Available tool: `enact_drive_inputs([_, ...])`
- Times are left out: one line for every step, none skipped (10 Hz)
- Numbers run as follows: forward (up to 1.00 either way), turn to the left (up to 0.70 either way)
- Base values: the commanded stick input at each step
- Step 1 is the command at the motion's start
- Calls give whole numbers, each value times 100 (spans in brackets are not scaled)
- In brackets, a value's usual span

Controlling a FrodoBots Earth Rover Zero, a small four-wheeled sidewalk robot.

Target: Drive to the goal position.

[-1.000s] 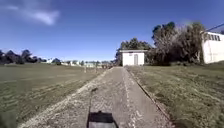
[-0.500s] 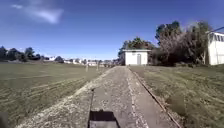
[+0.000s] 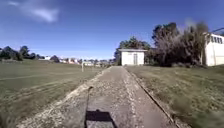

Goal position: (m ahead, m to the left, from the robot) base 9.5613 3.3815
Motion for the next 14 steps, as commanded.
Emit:
enact_drive_inputs([50,0])
enact_drive_inputs([50,0])
enact_drive_inputs([50,0])
enact_drive_inputs([50,0])
enact_drive_inputs([50,0])
enact_drive_inputs([50,0])
enact_drive_inputs([50,0])
enact_drive_inputs([50,0])
enact_drive_inputs([50,0])
enact_drive_inputs([50,0])
enact_drive_inputs([50,0])
enact_drive_inputs([50,0])
enact_drive_inputs([50,0])
enact_drive_inputs([50,0])
